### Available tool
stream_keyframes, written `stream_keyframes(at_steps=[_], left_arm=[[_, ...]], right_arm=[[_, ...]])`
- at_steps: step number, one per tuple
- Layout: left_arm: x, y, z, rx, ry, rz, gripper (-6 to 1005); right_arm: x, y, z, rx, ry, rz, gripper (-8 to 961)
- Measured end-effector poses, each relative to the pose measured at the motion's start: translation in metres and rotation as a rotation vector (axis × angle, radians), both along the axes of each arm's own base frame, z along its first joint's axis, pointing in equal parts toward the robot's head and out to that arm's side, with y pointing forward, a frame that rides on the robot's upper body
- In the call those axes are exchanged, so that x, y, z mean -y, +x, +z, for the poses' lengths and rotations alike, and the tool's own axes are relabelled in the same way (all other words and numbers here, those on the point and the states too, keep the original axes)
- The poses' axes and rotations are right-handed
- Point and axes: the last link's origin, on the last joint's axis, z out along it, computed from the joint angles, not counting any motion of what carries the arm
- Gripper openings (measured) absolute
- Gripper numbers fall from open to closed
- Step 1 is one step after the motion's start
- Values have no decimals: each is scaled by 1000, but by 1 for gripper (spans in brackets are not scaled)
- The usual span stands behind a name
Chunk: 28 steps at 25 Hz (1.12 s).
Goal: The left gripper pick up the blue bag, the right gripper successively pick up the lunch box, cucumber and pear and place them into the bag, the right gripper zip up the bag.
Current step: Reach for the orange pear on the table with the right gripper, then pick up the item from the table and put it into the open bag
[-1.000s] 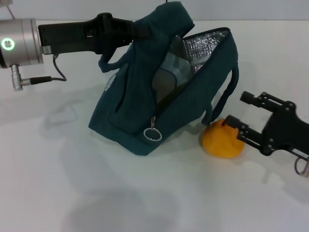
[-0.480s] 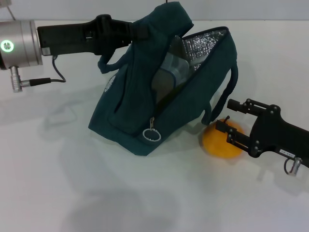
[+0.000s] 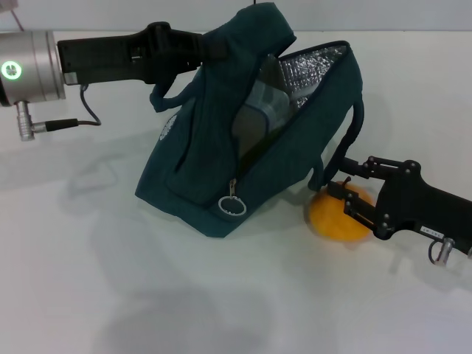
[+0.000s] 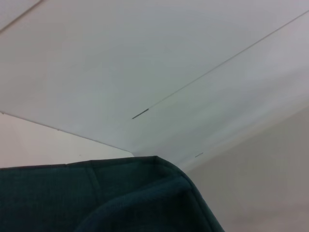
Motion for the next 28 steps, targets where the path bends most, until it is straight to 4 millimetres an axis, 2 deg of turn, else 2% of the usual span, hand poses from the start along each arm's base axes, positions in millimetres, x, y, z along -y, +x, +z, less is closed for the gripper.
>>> stream_keyframes(at_steps=[3, 9, 21, 23, 28], left_arm=[[0, 0, 0, 0, 0, -1, 61], [0, 0, 0, 1, -2, -1, 61], [0, 0, 0, 2, -1, -2, 61], [0, 0, 1, 1, 0, -3, 61], [0, 0, 1, 0, 2, -2, 62]], right_arm=[[-1, 0, 0, 2, 1, 1, 349], [-3, -2, -1, 3, -3, 7, 340], [-3, -4, -2, 10, -10, 18, 179], [-3, -4, -2, 11, -10, 19, 54], [-4, -5, 0, 0, -2, 18, 32]])
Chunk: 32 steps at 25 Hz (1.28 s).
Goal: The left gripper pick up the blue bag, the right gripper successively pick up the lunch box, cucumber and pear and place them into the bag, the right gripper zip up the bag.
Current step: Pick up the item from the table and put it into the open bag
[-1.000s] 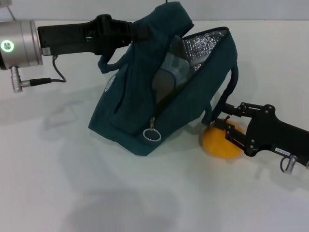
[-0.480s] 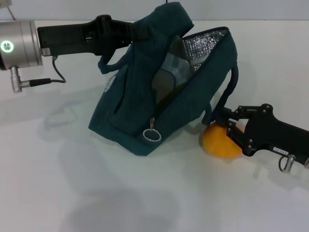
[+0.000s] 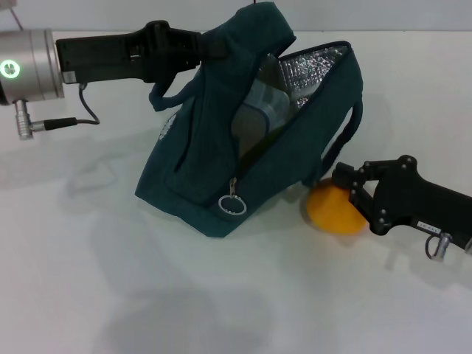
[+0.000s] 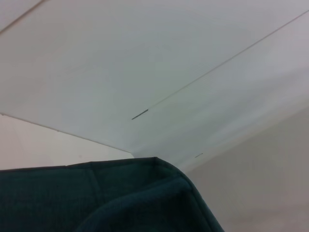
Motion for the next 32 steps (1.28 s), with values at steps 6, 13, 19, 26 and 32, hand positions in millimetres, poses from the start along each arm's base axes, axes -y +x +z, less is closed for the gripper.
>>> stream_keyframes(at_steps=[6, 13, 19, 26, 32], left_arm=[[0, 0, 1, -1, 3, 0, 62], [0, 0, 1, -2, 5, -1, 62], [0, 0, -1, -1, 4, -5, 62], [2, 1, -4, 3, -5, -9, 62], [2, 2, -5, 4, -8, -11, 62]], right_arm=[[8, -15, 15, -138, 17, 77, 47], [17, -54, 50, -357, 41, 328, 65], [2, -83, 66, -403, 107, 443, 81], [-30, -112, 57, -329, 109, 472, 99], [-44, -121, 37, -233, 78, 451, 115]])
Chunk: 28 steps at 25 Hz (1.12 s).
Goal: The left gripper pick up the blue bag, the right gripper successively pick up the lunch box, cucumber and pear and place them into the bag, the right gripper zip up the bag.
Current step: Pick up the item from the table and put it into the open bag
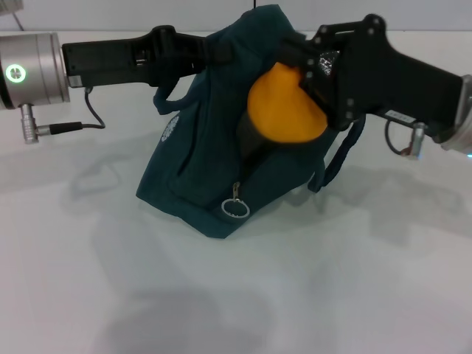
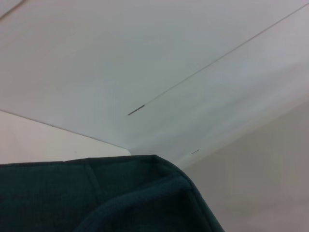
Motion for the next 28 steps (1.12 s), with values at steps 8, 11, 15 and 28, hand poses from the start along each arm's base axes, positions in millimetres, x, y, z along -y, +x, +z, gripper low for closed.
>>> stream_keyframes(at_steps=[8, 11, 15, 28], left_arm=[[0, 1, 0, 2, -4, -1, 62], [0, 1, 0, 2, -4, -3, 62], [1, 1, 0, 2, -4, -5, 62], [1, 0, 1, 3, -2, -2, 62]], right_arm=[[0, 4, -23, 115, -7, -14, 136], [2, 5, -30, 145, -13, -14, 144], [2, 10, -37, 185, -24, -37, 154], [18, 33, -41, 182, -98, -137, 188]])
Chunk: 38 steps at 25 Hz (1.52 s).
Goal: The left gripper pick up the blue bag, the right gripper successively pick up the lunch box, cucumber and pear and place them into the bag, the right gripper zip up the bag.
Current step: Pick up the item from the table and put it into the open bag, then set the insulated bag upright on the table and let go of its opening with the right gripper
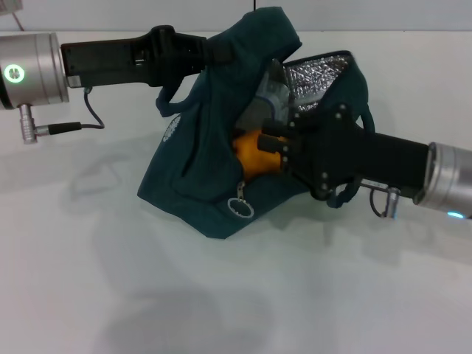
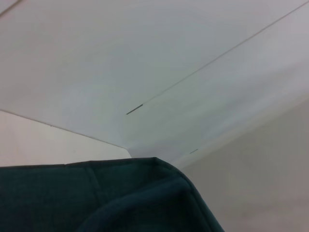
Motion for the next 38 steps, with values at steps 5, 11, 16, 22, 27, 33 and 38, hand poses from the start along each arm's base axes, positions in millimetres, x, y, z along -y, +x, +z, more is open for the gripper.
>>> stream_keyframes(at_steps=[5, 11, 16, 22, 27, 33, 38], left_arm=[[-1, 0, 1, 0, 3, -2, 62], [-1, 0, 2, -3, 6, 0, 62], [-1, -1, 3, -3, 7, 2, 62], [0, -3, 2, -4, 9, 9, 62], [0, -4, 1, -3, 10, 13, 62], [1, -4, 0, 0, 7, 15, 62], [1, -4, 0, 0, 5, 14, 63]], right_arm=[[8, 13, 11, -71, 51, -52, 201], [16, 35, 25, -128, 156, -128, 319], [34, 72, 42, -143, 283, -240, 417], [44, 106, 43, -117, 307, -395, 539], [30, 120, 35, -21, 308, -487, 560], [-2, 104, 13, 100, 249, -479, 561], [-31, 88, 5, 169, 242, -481, 562]])
